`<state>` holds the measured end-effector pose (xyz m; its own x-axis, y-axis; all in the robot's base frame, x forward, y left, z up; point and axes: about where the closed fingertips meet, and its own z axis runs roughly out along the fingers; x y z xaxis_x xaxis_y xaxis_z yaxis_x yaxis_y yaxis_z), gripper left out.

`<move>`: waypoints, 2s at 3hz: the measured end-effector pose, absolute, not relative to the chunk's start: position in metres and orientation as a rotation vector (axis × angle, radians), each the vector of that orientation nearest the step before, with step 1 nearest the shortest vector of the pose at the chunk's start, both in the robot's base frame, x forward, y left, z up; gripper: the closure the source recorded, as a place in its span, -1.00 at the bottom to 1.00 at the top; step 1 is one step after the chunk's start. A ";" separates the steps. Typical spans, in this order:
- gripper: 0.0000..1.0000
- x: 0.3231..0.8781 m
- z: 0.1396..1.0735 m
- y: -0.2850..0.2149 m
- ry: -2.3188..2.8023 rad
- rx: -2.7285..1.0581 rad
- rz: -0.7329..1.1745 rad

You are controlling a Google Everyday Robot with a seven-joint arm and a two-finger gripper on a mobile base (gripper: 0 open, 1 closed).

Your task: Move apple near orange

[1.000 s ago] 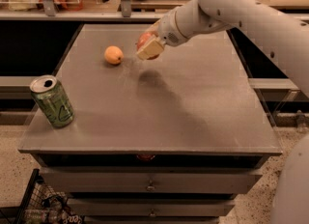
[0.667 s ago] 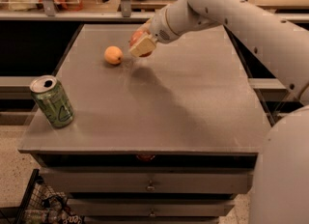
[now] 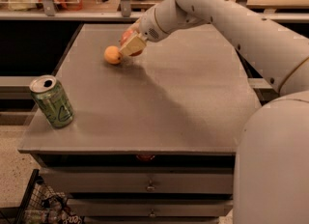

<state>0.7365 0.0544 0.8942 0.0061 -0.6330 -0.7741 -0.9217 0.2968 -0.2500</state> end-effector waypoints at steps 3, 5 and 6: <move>0.63 0.737 0.880 0.066 1.726 -1.468 0.473; -0.28 0.739 0.875 0.066 1.734 -1.486 0.492; -0.74 0.739 0.873 0.067 1.735 -1.496 0.500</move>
Offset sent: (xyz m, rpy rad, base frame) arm 0.0000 0.0091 -0.0115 -0.0117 0.0381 0.0438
